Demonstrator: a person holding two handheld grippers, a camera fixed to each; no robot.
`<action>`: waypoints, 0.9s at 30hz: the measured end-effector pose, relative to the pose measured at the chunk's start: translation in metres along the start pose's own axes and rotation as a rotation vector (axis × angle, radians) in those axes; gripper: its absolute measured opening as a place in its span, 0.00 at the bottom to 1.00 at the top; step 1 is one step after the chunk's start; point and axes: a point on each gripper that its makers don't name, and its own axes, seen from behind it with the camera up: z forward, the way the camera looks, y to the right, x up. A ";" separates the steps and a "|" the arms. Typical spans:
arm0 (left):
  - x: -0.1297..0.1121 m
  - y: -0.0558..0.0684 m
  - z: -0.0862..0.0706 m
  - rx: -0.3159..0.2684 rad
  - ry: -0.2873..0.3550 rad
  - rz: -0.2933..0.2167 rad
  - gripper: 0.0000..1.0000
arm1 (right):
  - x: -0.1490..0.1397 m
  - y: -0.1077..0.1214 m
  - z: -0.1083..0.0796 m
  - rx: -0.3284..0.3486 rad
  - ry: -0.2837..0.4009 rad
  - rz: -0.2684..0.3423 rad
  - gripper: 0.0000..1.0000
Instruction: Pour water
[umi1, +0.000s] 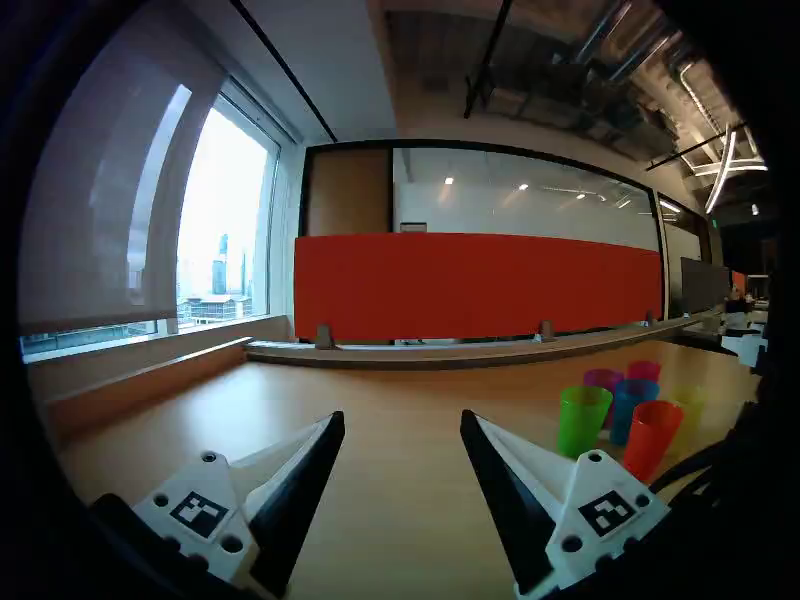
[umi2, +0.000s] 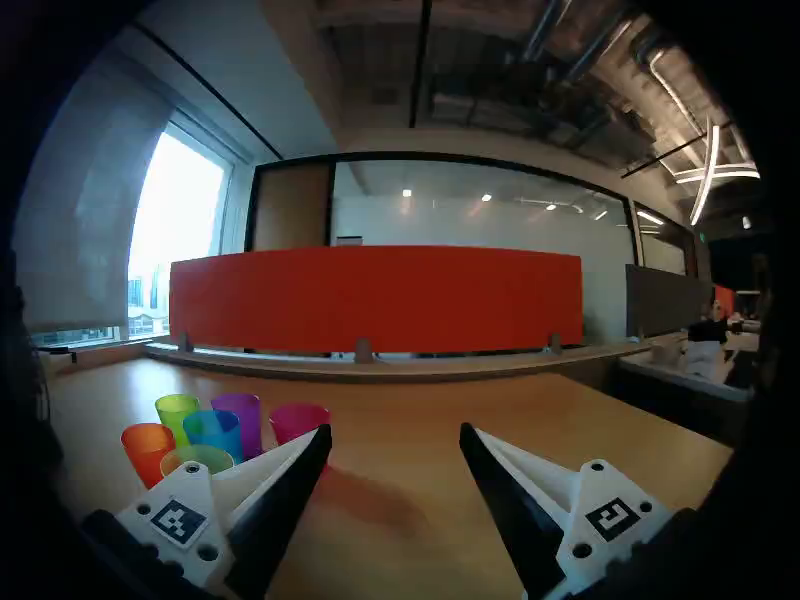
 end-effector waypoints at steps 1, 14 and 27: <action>0.000 0.000 0.000 0.000 0.000 0.000 0.85 | 0.000 0.000 0.000 0.000 0.000 0.000 0.99; -0.001 0.000 0.000 0.000 0.000 0.000 0.85 | 0.001 -0.001 0.000 0.000 -0.001 0.000 1.00; 0.001 -0.001 -0.001 0.001 -0.002 0.000 0.85 | 0.000 -0.005 0.000 0.018 0.001 -0.002 0.99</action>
